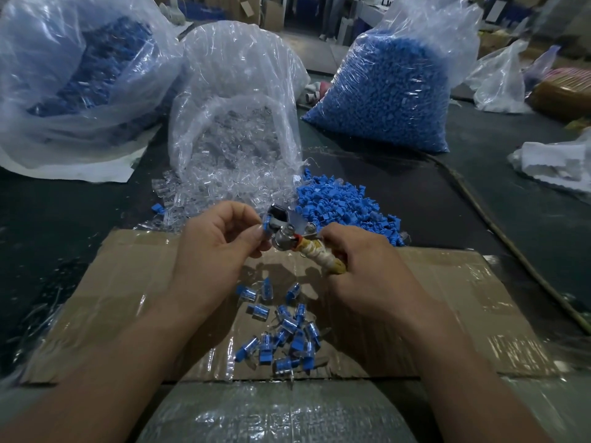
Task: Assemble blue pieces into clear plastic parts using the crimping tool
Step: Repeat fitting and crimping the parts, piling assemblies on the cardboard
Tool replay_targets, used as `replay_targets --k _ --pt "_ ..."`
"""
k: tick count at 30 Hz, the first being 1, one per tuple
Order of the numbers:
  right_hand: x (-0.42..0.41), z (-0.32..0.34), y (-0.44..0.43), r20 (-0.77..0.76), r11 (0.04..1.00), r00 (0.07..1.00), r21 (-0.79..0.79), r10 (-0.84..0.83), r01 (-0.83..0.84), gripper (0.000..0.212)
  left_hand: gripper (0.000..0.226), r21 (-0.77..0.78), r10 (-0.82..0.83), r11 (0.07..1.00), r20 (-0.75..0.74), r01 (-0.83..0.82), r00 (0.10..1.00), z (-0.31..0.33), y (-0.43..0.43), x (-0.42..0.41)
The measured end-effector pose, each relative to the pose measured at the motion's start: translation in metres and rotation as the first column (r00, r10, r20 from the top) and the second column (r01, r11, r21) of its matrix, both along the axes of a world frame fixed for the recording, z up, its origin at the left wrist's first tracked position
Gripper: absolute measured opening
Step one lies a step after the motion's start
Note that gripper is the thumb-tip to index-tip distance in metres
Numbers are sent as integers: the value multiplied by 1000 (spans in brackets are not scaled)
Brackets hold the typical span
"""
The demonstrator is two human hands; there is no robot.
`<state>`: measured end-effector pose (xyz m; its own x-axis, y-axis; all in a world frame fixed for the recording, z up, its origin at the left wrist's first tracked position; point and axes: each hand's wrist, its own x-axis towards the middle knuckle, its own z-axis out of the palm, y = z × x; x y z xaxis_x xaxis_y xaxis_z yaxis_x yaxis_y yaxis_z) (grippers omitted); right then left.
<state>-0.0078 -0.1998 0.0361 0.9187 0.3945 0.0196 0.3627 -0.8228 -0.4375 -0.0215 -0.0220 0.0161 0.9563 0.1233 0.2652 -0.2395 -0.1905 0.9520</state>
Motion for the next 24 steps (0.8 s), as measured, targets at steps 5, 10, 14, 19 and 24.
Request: replay_targets --k 5,10,14,19,24 --pt "-1 0 0 -9 1000 1000 18 -12 13 24 22 27 25 999 9 -25 1000 0 0 -1" --pt "1 -2 2 -27 999 999 30 -21 22 24 24 33 34 999 7 -35 999 1 -1 -2" --pt "0 -3 3 -19 999 1000 24 -25 25 25 24 38 40 998 6 -41 999 2 -1 -2" --pt "0 -4 4 37 1000 999 -7 -30 30 22 26 44 61 997 8 -61 998 3 -1 -3" --pt "2 -8 3 14 1000 1000 -5 -27 27 25 25 58 77 995 -8 -77 997 1 -1 -1"
